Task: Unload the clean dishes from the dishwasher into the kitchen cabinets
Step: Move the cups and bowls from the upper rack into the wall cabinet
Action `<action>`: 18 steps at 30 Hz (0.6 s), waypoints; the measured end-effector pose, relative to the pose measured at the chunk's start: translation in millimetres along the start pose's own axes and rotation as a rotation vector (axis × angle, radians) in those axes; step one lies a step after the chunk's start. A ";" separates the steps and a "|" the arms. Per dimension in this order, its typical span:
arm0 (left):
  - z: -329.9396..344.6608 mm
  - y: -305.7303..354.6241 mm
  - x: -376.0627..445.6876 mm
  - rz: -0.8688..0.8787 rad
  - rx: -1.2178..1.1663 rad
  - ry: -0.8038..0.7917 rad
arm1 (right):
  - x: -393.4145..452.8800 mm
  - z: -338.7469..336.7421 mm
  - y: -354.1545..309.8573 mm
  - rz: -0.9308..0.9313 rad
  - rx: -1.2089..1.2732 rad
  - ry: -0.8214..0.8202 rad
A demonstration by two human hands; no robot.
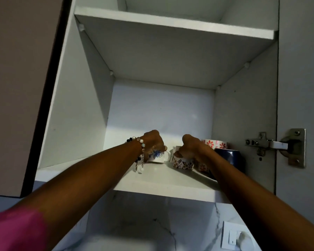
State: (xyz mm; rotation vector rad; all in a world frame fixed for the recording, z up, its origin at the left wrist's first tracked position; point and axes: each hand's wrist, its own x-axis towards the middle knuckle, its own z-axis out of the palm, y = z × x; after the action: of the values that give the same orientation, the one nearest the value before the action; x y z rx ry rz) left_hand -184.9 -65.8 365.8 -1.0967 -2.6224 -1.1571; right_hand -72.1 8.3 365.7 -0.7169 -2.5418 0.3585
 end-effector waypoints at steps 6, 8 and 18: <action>7.0 -2.8 9.5 0.090 0.069 -0.003 | 5.0 3.5 5.3 -0.042 -0.078 0.105; 11.6 -4.7 13.9 0.102 0.098 0.016 | 4.5 5.5 8.4 -0.078 -0.107 0.141; 19.5 -7.0 21.4 0.155 0.176 0.133 | 8.1 5.6 14.3 -0.163 -0.267 0.184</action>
State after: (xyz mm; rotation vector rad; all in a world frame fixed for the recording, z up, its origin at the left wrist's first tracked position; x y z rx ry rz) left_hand -201.3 -43.5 354.6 -1.1237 -2.4355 -0.9159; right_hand -74.9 23.9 358.7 -0.6007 -2.4733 -0.1001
